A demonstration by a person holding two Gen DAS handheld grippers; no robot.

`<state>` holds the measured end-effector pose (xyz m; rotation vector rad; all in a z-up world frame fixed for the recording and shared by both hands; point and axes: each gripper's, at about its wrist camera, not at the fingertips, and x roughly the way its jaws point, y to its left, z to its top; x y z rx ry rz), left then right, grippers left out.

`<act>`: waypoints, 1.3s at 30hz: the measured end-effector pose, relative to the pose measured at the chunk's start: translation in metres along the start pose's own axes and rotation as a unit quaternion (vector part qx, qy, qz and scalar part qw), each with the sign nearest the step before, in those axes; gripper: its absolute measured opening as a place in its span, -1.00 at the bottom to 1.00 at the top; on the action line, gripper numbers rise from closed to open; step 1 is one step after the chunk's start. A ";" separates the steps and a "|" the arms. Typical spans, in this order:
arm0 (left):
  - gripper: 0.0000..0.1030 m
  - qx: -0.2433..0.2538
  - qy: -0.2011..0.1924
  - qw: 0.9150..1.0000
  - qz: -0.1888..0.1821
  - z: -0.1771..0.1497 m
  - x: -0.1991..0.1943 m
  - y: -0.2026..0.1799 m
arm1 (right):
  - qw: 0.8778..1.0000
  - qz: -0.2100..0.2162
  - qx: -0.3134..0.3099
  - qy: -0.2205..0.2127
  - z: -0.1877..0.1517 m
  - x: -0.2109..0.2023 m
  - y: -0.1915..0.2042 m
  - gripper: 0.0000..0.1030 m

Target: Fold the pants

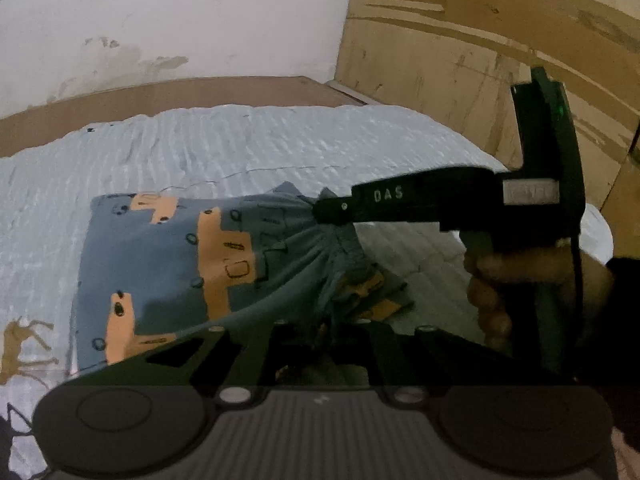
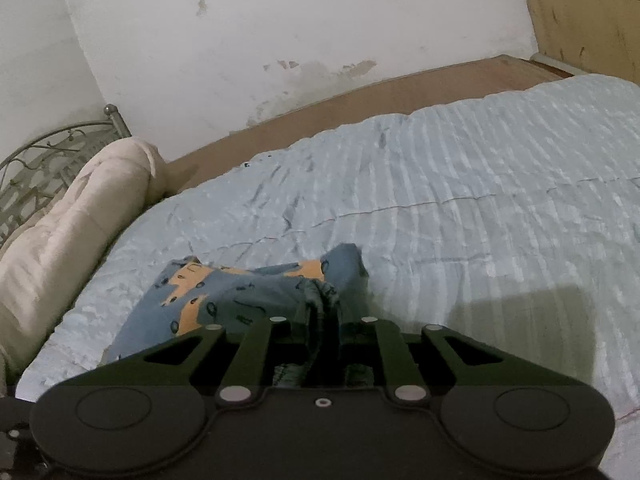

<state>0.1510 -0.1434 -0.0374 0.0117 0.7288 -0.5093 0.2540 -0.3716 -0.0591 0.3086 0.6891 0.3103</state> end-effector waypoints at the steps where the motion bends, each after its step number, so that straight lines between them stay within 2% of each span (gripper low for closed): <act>1: -0.58 -0.004 -0.003 1.000 0.001 0.001 -0.004 0.002 | 1.000 -0.003 0.000 -0.001 0.000 0.001 0.001 -0.56; 2: -0.43 -0.008 -0.008 1.000 0.003 0.001 -0.008 0.004 | 1.000 -0.007 0.001 -0.002 0.000 0.001 0.002 -0.45; 3: -0.07 -0.013 -0.013 1.000 0.009 0.003 -0.013 0.007 | 1.000 -0.009 0.002 -0.004 0.000 0.000 0.003 -0.44; 4: 0.16 -0.022 -0.020 0.999 0.017 0.003 -0.019 0.010 | 1.000 -0.012 0.001 -0.006 0.000 -0.002 0.004 -0.41; 6: 0.24 -0.041 -0.031 0.998 0.030 0.004 -0.030 0.018 | 1.000 -0.023 -0.007 -0.011 -0.001 -0.006 0.007 -0.18; 8: 0.45 -0.062 -0.037 0.996 0.048 0.005 -0.039 0.028 | 0.999 -0.033 -0.013 -0.017 -0.002 -0.010 0.009 0.28; 10: 0.77 -0.087 -0.048 0.991 0.086 0.006 -0.048 0.040 | 0.998 -0.049 -0.017 -0.024 -0.005 -0.016 0.013 0.59; 12: 0.87 -0.104 -0.057 0.985 0.126 0.005 -0.053 0.053 | 0.997 -0.061 -0.026 -0.032 -0.010 -0.021 0.020 0.77; 14: 0.92 -0.117 -0.047 0.979 0.161 0.003 -0.052 0.065 | 0.996 -0.075 -0.035 -0.034 -0.018 -0.024 0.028 0.97; 18: 0.93 -0.130 -0.021 0.972 0.195 -0.007 -0.042 0.083 | 0.992 -0.106 -0.061 -0.022 -0.037 -0.025 0.041 0.98; 21: 0.93 -0.140 0.004 0.969 0.203 -0.017 -0.035 0.089 | 0.985 -0.151 -0.087 -0.018 -0.052 -0.027 0.045 0.99; 27: 0.99 -0.154 0.023 0.969 0.190 -0.037 -0.040 0.096 | 0.986 -0.150 -0.063 -0.020 -0.073 -0.036 0.030 0.99; 33: 0.99 -0.168 0.015 0.971 0.171 -0.046 -0.058 0.099 | 0.985 -0.156 -0.071 -0.031 -0.076 -0.049 0.038 0.99; 39: 0.99 -0.176 -0.015 0.971 0.161 -0.038 -0.074 0.103 | 0.981 -0.159 -0.094 -0.057 -0.070 -0.056 0.047 0.99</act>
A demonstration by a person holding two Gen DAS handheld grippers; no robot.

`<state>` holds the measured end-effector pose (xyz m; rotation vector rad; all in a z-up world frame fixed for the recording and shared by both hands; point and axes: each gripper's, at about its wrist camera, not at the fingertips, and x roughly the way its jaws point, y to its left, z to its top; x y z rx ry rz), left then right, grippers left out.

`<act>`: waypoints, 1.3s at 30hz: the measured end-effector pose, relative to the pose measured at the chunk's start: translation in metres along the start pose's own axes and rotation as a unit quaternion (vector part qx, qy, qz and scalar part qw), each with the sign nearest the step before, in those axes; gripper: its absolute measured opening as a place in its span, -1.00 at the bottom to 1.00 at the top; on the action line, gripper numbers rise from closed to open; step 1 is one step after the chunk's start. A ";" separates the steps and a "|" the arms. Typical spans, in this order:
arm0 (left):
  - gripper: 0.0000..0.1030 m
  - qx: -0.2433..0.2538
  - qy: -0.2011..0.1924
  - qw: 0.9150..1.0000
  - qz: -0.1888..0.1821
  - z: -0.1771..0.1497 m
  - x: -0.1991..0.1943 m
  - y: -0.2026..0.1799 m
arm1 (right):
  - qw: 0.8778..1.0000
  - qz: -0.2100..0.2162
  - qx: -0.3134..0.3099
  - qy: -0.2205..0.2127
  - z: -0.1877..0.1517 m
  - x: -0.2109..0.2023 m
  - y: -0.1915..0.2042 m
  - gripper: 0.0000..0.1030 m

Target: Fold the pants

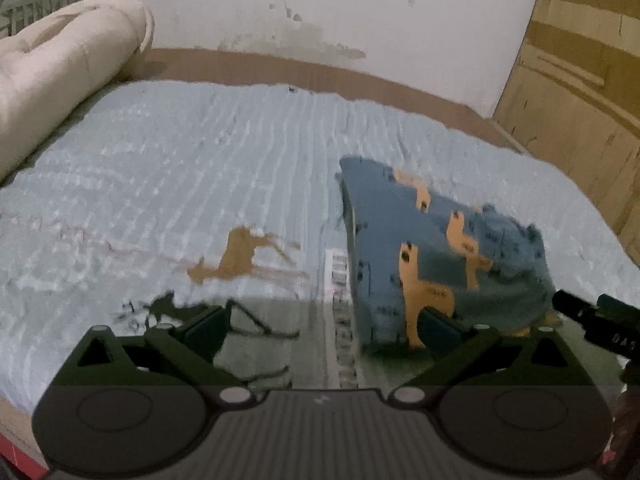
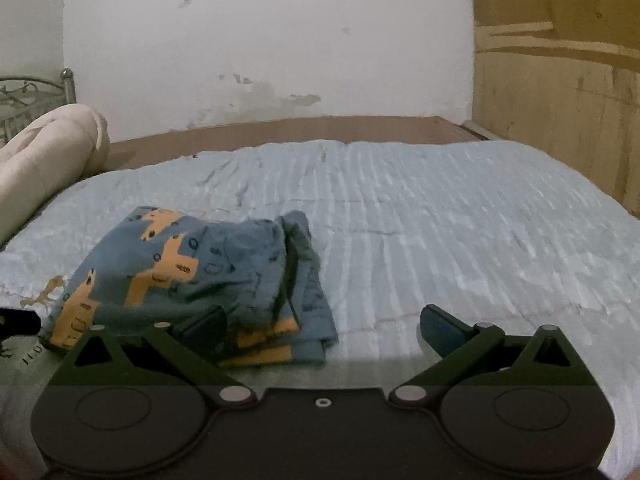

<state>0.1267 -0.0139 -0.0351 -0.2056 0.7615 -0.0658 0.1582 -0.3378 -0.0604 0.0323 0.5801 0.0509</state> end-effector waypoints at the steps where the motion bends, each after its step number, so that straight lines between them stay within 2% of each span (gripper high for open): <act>1: 0.99 0.002 -0.005 1.000 0.000 0.004 0.002 -0.001 | 1.000 0.002 -0.004 0.000 0.002 0.002 0.002 0.99; 6: 0.99 0.018 -0.018 1.000 0.009 0.030 0.023 -0.010 | 0.999 0.017 -0.035 0.000 0.022 0.024 0.021 0.99; 10: 0.99 0.041 -0.016 0.999 0.009 0.052 0.049 -0.020 | 0.998 0.012 -0.062 -0.001 0.036 0.046 0.030 0.99; 16: 0.99 0.066 0.002 0.998 0.017 0.074 0.094 -0.024 | 0.999 -0.017 -0.049 0.005 0.057 0.082 0.012 0.99; 24: 1.00 0.042 0.030 0.999 -0.006 0.074 0.126 -0.014 | 0.999 -0.024 -0.027 0.032 0.056 0.121 -0.008 0.99; 27: 1.00 0.041 0.028 0.999 -0.002 0.071 0.121 -0.014 | 0.999 -0.023 -0.022 0.024 0.054 0.117 -0.008 0.99; 34: 0.99 0.052 0.024 0.998 0.013 0.063 0.095 -0.022 | 1.000 -0.006 -0.017 -0.011 0.048 0.073 0.004 0.99; 39: 0.99 0.055 0.025 0.998 0.019 0.046 0.077 -0.026 | 1.000 -0.005 -0.028 0.000 0.032 0.051 0.014 0.99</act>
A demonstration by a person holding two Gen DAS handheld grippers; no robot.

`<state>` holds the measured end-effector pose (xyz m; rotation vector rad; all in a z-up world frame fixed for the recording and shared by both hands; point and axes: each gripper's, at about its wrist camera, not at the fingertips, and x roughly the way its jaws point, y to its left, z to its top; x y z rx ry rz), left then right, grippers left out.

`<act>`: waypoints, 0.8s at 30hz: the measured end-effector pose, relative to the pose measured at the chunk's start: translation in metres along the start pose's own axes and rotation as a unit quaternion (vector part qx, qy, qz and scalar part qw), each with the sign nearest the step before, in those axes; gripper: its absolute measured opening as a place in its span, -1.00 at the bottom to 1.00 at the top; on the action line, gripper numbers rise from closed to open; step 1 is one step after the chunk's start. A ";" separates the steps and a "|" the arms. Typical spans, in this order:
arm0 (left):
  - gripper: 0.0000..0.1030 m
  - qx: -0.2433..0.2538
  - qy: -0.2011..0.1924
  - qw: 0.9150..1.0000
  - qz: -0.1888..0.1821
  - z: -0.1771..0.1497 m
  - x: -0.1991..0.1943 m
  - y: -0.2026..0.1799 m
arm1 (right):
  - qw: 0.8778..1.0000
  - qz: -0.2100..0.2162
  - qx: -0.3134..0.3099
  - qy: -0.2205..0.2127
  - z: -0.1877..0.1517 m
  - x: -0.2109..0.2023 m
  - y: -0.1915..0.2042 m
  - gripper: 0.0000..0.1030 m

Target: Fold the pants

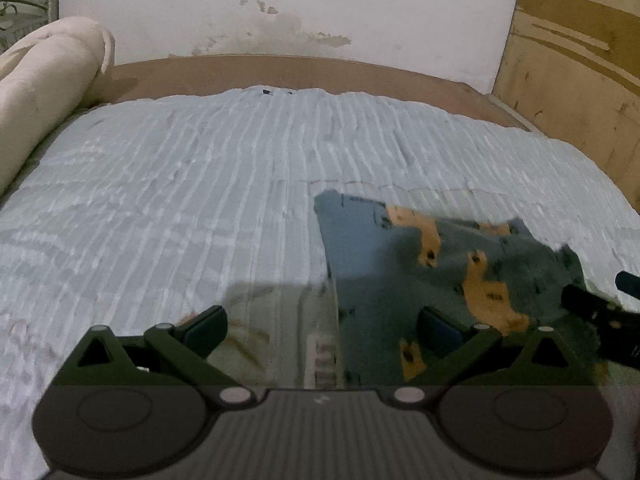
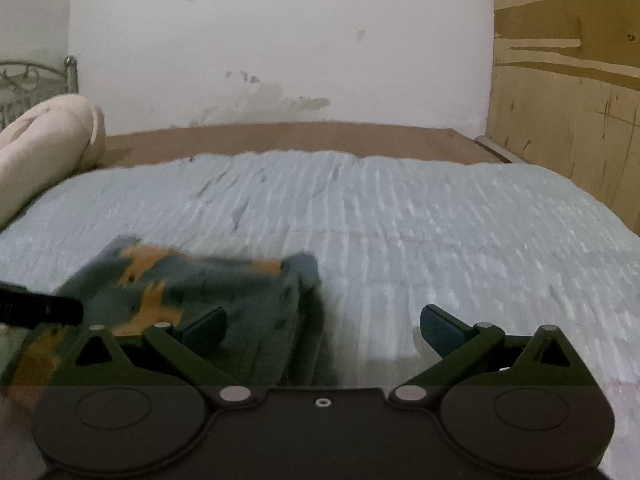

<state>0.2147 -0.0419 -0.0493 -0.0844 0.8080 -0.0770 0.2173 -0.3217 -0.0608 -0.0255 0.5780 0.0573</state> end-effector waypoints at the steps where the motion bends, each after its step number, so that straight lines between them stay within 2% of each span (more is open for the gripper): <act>1: 0.99 0.000 0.002 1.000 0.000 -0.005 -0.003 0.000 | 1.000 -0.002 -0.004 0.004 -0.004 -0.002 0.001 0.99; 4: 0.99 -0.006 0.007 1.000 0.000 -0.016 -0.012 0.001 | 1.000 -0.015 -0.008 0.009 -0.015 -0.012 0.003 0.99; 16: 0.99 -0.018 0.010 1.000 0.007 -0.053 -0.047 0.004 | 0.999 -0.020 0.020 0.026 -0.049 -0.048 0.007 0.99; 24: 0.99 -0.003 -0.001 1.000 0.010 -0.084 -0.072 0.002 | 0.999 0.019 0.026 0.004 -0.077 -0.095 0.022 0.99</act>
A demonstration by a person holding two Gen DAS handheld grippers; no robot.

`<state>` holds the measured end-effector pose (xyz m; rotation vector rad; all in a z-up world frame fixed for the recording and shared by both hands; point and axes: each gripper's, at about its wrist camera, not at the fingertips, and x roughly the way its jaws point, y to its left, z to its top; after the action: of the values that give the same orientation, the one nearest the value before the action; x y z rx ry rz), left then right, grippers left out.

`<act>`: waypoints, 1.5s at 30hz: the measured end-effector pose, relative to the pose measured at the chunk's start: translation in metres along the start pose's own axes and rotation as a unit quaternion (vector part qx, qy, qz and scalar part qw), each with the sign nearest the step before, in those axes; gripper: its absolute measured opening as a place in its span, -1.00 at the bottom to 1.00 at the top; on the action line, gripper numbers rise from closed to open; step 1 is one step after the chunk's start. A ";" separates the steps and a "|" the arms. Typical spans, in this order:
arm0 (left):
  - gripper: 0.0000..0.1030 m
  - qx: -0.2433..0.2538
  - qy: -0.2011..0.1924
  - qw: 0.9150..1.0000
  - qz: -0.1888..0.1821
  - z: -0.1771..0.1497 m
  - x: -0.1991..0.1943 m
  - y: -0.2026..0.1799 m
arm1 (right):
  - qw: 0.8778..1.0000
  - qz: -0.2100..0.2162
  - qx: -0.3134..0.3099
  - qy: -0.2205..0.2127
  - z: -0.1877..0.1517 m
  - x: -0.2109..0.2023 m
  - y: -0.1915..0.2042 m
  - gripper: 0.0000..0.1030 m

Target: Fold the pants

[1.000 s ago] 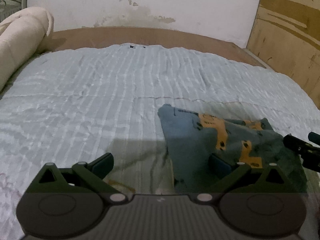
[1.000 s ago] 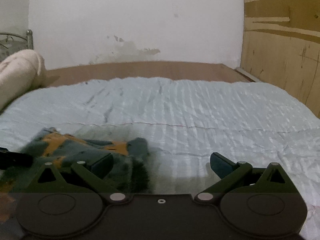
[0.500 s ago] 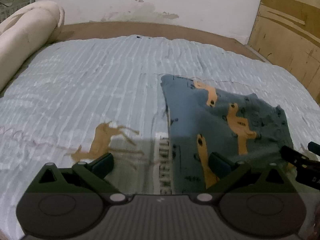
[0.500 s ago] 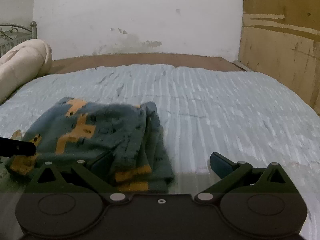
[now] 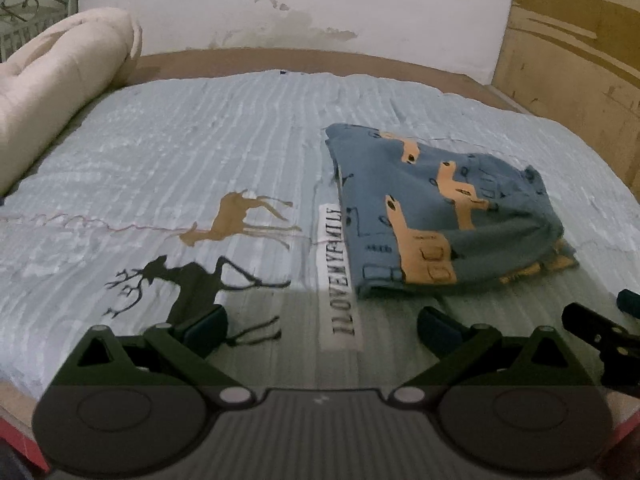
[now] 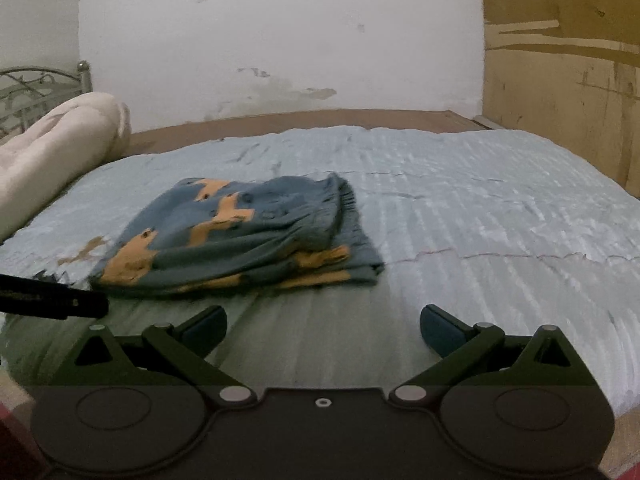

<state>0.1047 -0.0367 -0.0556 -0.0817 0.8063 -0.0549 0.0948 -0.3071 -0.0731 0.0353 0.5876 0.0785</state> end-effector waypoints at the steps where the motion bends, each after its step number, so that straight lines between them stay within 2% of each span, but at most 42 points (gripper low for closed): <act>1: 0.99 0.000 -0.001 1.000 -0.002 -0.002 -0.003 0.000 | 1.000 0.000 0.002 0.001 -0.002 -0.003 0.001 0.99; 14: 0.99 -0.016 -0.024 0.999 -0.019 0.007 -0.020 0.009 | 1.000 0.008 0.017 0.001 -0.006 -0.008 -0.003 0.99; 21: 0.99 -0.008 -0.031 0.999 -0.020 0.032 0.000 0.004 | 0.999 0.046 -0.013 -0.008 0.022 0.009 -0.015 0.99; 27: 0.99 -0.009 -0.027 0.999 -0.028 0.056 0.029 -0.006 | 0.993 0.118 -0.004 0.022 0.058 0.052 -0.037 0.99; 31: 0.99 -0.003 -0.020 0.999 -0.035 0.066 0.049 -0.015 | 0.991 0.125 0.006 0.053 0.070 0.089 -0.049 0.99; 33: 0.99 0.001 -0.016 0.999 -0.038 0.072 0.060 -0.019 | 0.988 0.135 0.028 0.072 0.075 0.104 -0.055 0.99; 36: 0.99 -0.002 -0.006 0.999 -0.047 0.078 0.072 -0.021 | 0.976 0.175 0.086 0.100 0.081 0.124 -0.067 0.99; 38: 0.99 -0.006 -0.001 0.999 -0.051 0.081 0.078 -0.020 | 0.970 0.180 0.113 0.116 0.083 0.135 -0.071 0.99; 42: 0.99 -0.013 0.011 0.999 -0.050 0.080 0.088 -0.017 | 0.968 0.192 0.123 0.104 0.080 0.139 -0.071 0.99; 45: 0.99 -0.016 0.014 0.998 -0.052 0.078 0.091 -0.015 | 0.969 0.201 0.107 0.094 0.076 0.135 -0.064 0.99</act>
<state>0.2235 -0.0546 -0.0655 -0.1531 0.8314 -0.1428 0.2531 -0.3599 -0.0878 0.3601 0.7706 0.4171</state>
